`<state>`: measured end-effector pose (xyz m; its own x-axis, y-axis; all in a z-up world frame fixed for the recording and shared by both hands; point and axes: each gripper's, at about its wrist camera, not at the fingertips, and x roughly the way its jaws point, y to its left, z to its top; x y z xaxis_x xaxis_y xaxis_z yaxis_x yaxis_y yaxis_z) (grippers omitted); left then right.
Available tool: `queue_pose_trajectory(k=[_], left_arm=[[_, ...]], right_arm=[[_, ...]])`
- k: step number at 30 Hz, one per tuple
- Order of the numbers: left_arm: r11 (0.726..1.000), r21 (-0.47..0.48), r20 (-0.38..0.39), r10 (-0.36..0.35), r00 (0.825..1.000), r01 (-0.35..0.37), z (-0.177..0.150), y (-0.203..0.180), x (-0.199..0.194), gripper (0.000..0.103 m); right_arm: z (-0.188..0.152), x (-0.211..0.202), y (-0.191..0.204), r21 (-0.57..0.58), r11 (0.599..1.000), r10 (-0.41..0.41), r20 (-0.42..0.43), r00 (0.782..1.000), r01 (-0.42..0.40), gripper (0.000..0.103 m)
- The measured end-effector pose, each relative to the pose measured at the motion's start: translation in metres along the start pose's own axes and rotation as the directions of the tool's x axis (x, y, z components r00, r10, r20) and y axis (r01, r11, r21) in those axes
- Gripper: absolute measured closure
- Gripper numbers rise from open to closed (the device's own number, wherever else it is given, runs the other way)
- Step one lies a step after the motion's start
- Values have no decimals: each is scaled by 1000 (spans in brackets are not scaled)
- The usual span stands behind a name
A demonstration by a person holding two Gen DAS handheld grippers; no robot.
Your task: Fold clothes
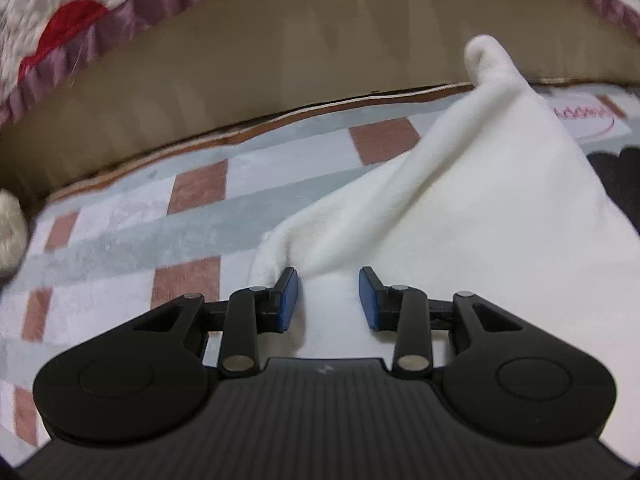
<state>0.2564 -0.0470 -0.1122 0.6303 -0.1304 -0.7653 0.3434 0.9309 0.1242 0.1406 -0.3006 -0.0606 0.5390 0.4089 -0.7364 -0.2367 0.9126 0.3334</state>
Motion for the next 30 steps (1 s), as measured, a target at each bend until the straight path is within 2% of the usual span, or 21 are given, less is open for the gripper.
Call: queue_pose_trajectory(k=[1,3,4,6,7,8,9,10,11,12,13,15,16,17,20,22,24,25,26,27,30], left_arm=[[1000,-22,1,-3,1000,3,-2,7,-6,69],[995,-24,20,100,995,-99,-9,14,-26,62],[986,-21,32,164,986,-163,-13,17,-36,48],[978,-26,52,207,977,-206,-22,25,-56,45],[984,-70,56,168,984,-164,-27,33,-64,45],[986,-142,59,93,994,-84,-33,45,-72,43],[973,-230,59,6,998,7,-42,56,-74,42],[939,-326,61,-89,994,104,-52,68,-74,42],[887,-419,72,-182,981,196,-62,80,-73,41],[834,-490,80,-249,965,256,-73,90,-71,41],[816,-524,67,-247,967,245,-82,94,-72,41],[824,-544,25,-176,984,161,-99,97,-78,41],[820,-548,25,-182,983,166,-106,98,-80,39],[805,-560,33,-214,976,196,-113,99,-81,36],[742,-593,54,-352,934,313,-120,104,-68,35],[716,-607,50,-399,916,345,-121,104,-59,33],[639,-658,76,-469,880,398,-125,106,-51,30],[611,-677,87,-487,869,410,-128,107,-50,30],[594,-691,91,-494,865,412,-130,107,-49,30],[608,-687,77,-483,872,398,-130,106,-47,30],[715,-621,-4,-414,910,322,-126,96,-44,24]], right_arm=[[-6,4,-11,48,999,-7,-13,1000,8,35],[-19,13,-39,186,983,15,-51,999,-5,35],[-28,15,-53,264,964,48,-59,997,-30,35],[-43,16,-72,384,917,124,-32,992,-102,35],[-51,16,-82,439,888,161,-13,987,-139,35],[-57,17,-88,473,867,182,-4,983,-159,35],[-62,19,-94,500,848,199,2,980,-173,35],[-66,21,-97,519,834,216,5,976,-187,34],[-69,22,-99,537,819,232,10,973,-201,34],[-72,24,-101,557,802,248,17,969,-215,34],[-73,25,-101,569,789,268,18,963,-231,34],[-76,28,-96,585,771,308,1,951,-251,28],[-77,31,-91,590,767,325,-21,945,-251,23],[-78,34,-85,589,770,333,-42,942,-246,22],[-81,41,-74,577,778,350,-68,934,-250,21],[-81,46,-70,578,776,359,-73,931,-254,19],[-79,50,-68,575,774,363,-60,930,-265,16],[-78,52,-67,573,774,363,-51,930,-270,14],[-76,53,-65,568,777,359,-45,932,-272,13],[-74,55,-63,562,781,354,-41,934,-271,12],[-70,54,-54,509,823,312,-33,949,-253,13]])
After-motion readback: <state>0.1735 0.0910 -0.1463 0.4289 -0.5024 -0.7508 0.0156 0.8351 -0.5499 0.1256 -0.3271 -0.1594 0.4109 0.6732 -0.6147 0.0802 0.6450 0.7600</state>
